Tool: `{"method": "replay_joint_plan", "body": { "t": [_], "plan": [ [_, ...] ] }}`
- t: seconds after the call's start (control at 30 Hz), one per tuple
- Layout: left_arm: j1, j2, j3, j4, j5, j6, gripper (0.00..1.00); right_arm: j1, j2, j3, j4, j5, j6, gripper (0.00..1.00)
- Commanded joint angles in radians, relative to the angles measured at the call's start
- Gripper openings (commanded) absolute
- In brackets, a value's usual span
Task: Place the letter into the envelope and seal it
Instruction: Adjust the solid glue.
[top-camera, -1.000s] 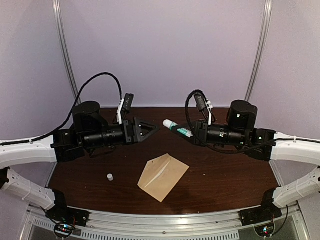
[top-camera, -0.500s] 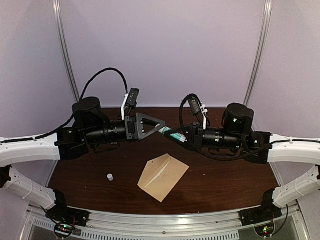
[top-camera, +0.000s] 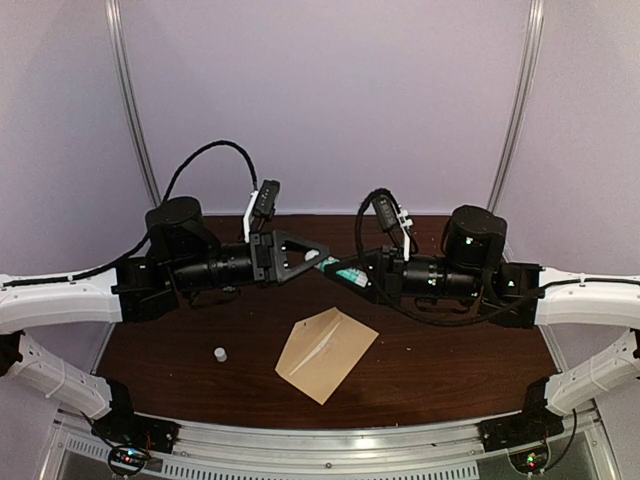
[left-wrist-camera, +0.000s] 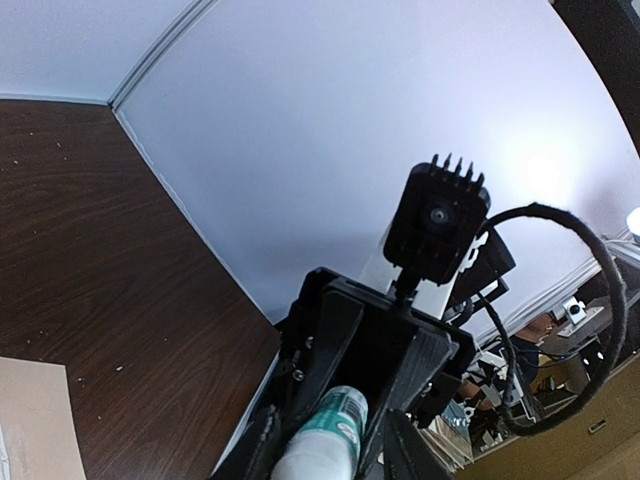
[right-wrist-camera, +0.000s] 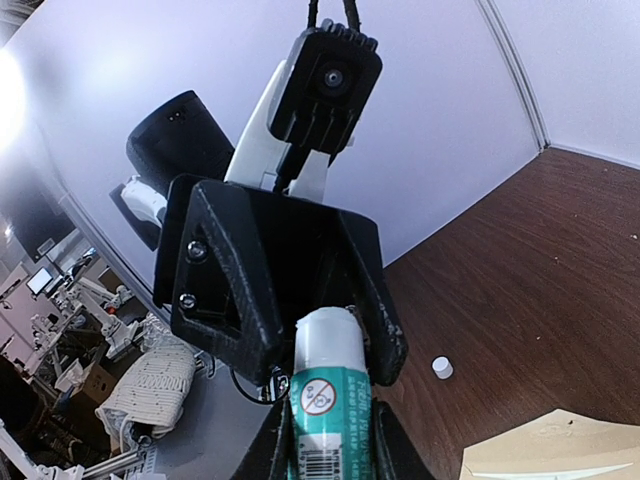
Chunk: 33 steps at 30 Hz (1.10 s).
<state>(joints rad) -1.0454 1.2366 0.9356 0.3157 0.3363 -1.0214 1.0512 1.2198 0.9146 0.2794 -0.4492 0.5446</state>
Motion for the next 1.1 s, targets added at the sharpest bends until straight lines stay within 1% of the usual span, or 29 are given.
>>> {"method": "replay_joint_plan", "body": {
  "t": [0.0, 0.3, 0.37, 0.47, 0.57, 0.6, 0.77, 0.83, 0.9, 0.97, 1.07],
  "plan": [
    [-0.005, -0.001, -0.015, 0.086, 0.018, -0.018, 0.32, 0.013, 0.013, 0.036, -0.026, -0.001, -0.023, 0.00],
    [-0.004, -0.005, -0.032, 0.106, 0.019, -0.039, 0.17, 0.019, 0.028, 0.037, -0.057, -0.011, -0.032, 0.00],
    [-0.005, -0.012, -0.038, 0.105, 0.018, -0.042, 0.14, 0.020, 0.024, 0.031, -0.058, -0.008, -0.032, 0.03],
    [-0.005, -0.026, -0.049, 0.097, 0.016, -0.043, 0.11, 0.020, 0.013, 0.022, -0.071, -0.009, -0.033, 0.13],
    [-0.005, -0.040, -0.049, 0.051, 0.005, -0.036, 0.08, 0.018, 0.003, 0.031, -0.126, -0.019, -0.050, 0.31],
    [-0.004, -0.044, -0.045, 0.027, 0.000, -0.028, 0.07, 0.018, 0.004, 0.047, -0.180, -0.034, -0.064, 0.36],
    [-0.005, -0.032, -0.005, -0.082, 0.037, 0.008, 0.05, 0.015, 0.015, 0.118, -0.398, -0.092, -0.134, 0.48],
    [-0.005, -0.022, 0.008, -0.102, 0.065, 0.016, 0.04, 0.015, 0.019, 0.137, -0.456, -0.106, -0.149, 0.50],
    [-0.005, -0.004, 0.032, -0.144, 0.088, 0.035, 0.04, 0.015, 0.021, 0.146, -0.484, -0.125, -0.160, 0.52],
    [-0.005, 0.018, 0.062, -0.199, 0.107, 0.058, 0.03, 0.014, 0.023, 0.154, -0.496, -0.152, -0.162, 0.57],
    [-0.006, 0.036, 0.082, -0.217, 0.141, 0.072, 0.03, 0.015, 0.045, 0.171, -0.524, -0.166, -0.171, 0.60]
  ]
}}
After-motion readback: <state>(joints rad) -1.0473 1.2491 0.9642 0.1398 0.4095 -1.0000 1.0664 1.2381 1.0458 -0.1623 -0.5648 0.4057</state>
